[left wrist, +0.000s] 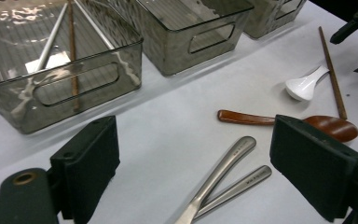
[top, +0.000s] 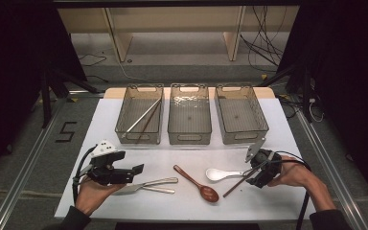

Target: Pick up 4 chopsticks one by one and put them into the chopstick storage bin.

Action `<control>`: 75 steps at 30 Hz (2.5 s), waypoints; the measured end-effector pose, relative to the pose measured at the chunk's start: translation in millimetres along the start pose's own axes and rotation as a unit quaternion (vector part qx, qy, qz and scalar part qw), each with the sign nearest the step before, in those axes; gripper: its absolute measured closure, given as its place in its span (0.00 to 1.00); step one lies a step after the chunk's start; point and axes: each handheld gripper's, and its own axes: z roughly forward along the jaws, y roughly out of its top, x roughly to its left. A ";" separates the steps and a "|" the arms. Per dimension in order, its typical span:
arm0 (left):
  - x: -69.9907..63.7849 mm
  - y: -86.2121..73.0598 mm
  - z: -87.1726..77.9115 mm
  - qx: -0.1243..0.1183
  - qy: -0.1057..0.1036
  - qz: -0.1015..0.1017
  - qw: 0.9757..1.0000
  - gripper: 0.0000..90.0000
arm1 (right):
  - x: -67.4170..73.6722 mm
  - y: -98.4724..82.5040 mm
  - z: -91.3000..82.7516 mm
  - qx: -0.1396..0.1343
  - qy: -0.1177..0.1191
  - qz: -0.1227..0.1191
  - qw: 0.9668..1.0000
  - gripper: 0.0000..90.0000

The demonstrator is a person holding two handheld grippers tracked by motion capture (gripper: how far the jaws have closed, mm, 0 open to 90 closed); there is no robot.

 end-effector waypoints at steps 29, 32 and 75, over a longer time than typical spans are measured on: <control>1.0 -3.5 -0.1 0.009 -0.003 0.002 1.000 0.17 | -9.5 7.4 16.2 0.037 0.030 -0.014 0.999 0.35; 0.7 -3.3 0.0 0.010 -0.003 0.003 1.000 0.17 | -8.6 8.2 19.4 0.050 0.036 -0.016 0.998 0.37; -0.8 -3.6 -0.4 0.009 -0.006 0.009 1.000 0.17 | 25.2 -2.6 10.6 0.124 0.069 -0.102 0.985 0.89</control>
